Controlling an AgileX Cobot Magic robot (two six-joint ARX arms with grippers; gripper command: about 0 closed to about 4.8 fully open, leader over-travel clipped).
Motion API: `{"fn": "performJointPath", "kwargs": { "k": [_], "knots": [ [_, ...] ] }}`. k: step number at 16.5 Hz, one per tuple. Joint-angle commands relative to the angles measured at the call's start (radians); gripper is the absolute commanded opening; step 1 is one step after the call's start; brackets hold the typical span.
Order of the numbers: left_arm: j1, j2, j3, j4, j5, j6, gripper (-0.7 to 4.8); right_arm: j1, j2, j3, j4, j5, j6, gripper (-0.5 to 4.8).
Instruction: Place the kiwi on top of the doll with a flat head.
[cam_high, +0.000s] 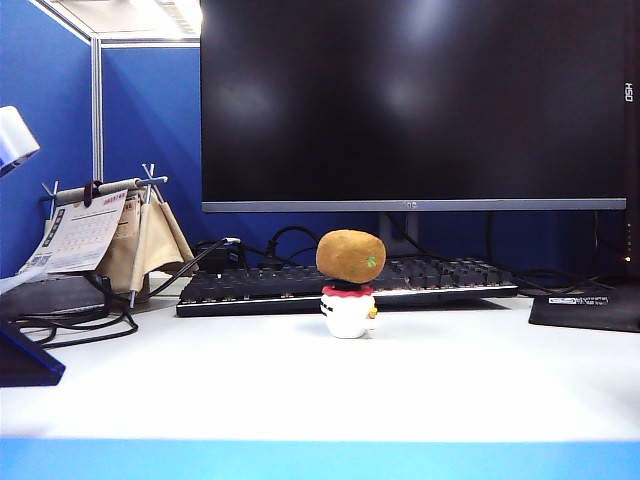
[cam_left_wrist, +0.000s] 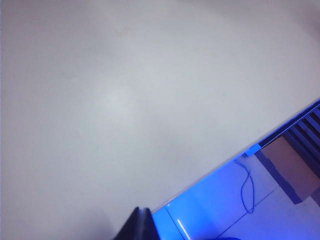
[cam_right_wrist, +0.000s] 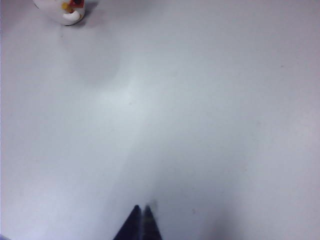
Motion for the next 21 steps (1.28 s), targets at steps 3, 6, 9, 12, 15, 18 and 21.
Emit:
{"fn": "performJointPath", "kwargs": {
  "k": [3,6,9,12,15,18,21],
  "knots": [
    [0.0,-0.002,0.003,0.048,-0.002,0.0,-0.06,0.001,-0.002,-0.003,0.014,-0.003,0.004,-0.05],
    [0.0,-0.002,0.003,0.048,-0.002,0.0,-0.06,0.001,-0.002,-0.003,0.014,-0.003,0.004,-0.05],
    [0.0,-0.002,0.003,0.045,-0.003,0.001,-0.06,0.001,-0.002,-0.003,0.014,-0.003,0.004,-0.05],
    [0.0,-0.002,0.005,0.038,-0.019,0.006,-0.06,0.001,-0.002,-0.003,0.014,-0.003,0.004,-0.05],
    [0.0,-0.003,0.078,-0.029,-0.161,0.1,-0.06,0.001,-0.002,-0.003,0.014,-0.003,0.004,-0.05],
    [0.0,-0.015,0.169,-0.082,-0.309,0.152,-0.06,0.001,-0.002,-0.003,0.013,-0.003,0.004,-0.05],
    [0.0,-0.045,0.201,-0.092,-0.336,0.187,-0.06,0.0,-0.002,-0.003,0.014,-0.003,0.004,-0.05]
  ]
}}
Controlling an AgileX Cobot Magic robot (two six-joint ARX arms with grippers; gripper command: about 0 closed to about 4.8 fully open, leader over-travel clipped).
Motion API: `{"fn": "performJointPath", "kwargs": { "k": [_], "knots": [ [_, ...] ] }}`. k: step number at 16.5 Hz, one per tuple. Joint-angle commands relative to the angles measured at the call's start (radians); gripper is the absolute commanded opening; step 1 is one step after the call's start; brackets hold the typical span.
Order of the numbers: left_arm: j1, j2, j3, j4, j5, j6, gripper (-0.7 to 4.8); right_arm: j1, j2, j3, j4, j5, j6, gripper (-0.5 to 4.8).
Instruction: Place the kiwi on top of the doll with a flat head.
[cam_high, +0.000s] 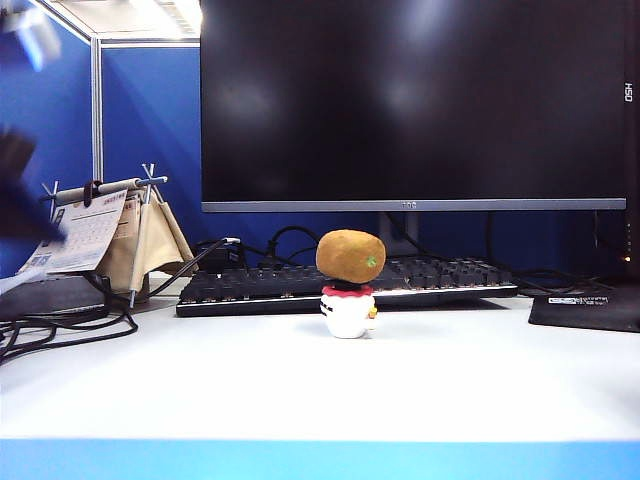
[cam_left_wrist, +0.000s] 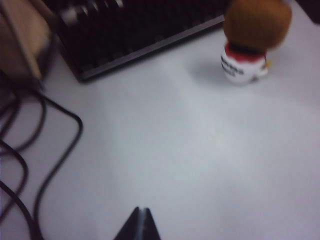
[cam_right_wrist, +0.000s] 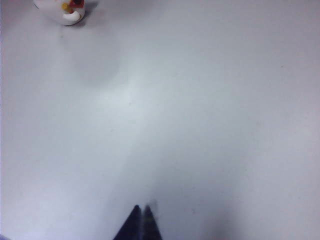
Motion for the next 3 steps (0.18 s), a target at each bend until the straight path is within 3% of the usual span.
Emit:
{"fn": "performJointPath", "kwargs": {
  "k": [1,3],
  "knots": [
    [0.0,-0.036,0.007,-0.017,-0.013,0.018,-0.06,0.0,-0.002,-0.003,0.014,-0.003,0.004,-0.05],
    [0.0,-0.045,0.007,-0.035,-0.008,0.005,-0.06,0.0,-0.002,-0.003,0.014,-0.003,0.004,-0.05]
  ]
}}
